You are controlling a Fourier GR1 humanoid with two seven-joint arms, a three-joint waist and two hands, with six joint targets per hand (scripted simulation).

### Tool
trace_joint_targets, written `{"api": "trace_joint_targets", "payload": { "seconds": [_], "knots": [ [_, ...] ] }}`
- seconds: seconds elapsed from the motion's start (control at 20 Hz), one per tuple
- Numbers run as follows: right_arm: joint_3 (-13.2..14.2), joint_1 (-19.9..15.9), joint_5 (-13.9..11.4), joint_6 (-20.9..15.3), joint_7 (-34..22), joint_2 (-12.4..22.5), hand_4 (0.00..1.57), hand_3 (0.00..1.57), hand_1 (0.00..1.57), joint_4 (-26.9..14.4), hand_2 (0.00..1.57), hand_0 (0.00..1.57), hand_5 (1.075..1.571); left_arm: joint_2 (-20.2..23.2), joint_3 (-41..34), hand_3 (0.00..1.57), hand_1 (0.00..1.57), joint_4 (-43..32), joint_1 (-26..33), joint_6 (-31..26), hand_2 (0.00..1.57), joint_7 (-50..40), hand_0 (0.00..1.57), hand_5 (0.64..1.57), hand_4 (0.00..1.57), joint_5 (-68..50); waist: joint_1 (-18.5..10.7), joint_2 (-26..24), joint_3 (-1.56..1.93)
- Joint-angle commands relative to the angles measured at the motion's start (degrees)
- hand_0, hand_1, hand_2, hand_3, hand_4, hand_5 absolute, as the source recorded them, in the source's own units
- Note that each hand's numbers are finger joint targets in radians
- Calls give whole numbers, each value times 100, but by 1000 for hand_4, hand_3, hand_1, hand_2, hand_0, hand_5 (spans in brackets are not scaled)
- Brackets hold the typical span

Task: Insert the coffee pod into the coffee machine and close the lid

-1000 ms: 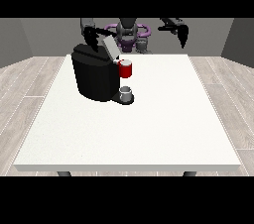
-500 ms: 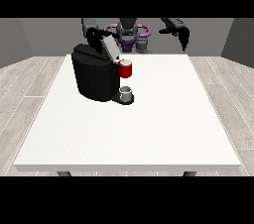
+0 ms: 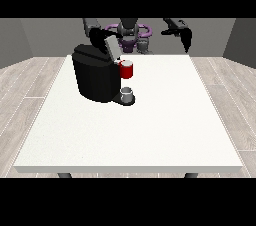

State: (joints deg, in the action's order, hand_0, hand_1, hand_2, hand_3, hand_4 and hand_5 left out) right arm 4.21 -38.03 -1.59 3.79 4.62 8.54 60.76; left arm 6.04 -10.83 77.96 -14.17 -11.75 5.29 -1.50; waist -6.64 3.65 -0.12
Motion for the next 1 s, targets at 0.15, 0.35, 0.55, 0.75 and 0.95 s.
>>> {"api": "trace_joint_targets", "payload": {
  "seconds": [0.15, 0.35, 0.55, 0.75, 0.95],
  "knots": [
    [-152, -361, -273, -84, -46, -81, 214, 0, 0, -305, 0, 0, 1571, -60, 128, 0, 0, 102, -53, 189, 0, -114, 0, 1571, 148, 40, -170, 43, 12],
    [-451, -276, -432, -11, -204, -282, 215, 0, 0, -144, 0, 0, 1571, 304, -158, 0, 0, -190, 82, -206, 0, -13, 0, 1571, 181, -253, -83, -150, 11],
    [-264, -855, -665, -221, -28, -82, 124, 0, 0, -489, 0, 0, 1571, -52, 237, 0, 0, 138, -245, 96, 0, -245, 0, 1571, 0, -89, -285, 160, 13],
    [-262, -1005, -643, -235, -232, -268, 116, 0, 0, -495, 0, 0, 1571, -177, 332, 0, 0, 137, -175, 320, 0, 108, 0, 1571, 182, 82, -224, 68, 12],
    [-606, -598, -736, -152, -9, -613, 30, 0, 0, -253, 0, 0, 1571, -231, 396, 0, 0, 133, 2, 314, 0, 270, 0, 1571, 145, 96, -50, -214, 12]
  ]
}}
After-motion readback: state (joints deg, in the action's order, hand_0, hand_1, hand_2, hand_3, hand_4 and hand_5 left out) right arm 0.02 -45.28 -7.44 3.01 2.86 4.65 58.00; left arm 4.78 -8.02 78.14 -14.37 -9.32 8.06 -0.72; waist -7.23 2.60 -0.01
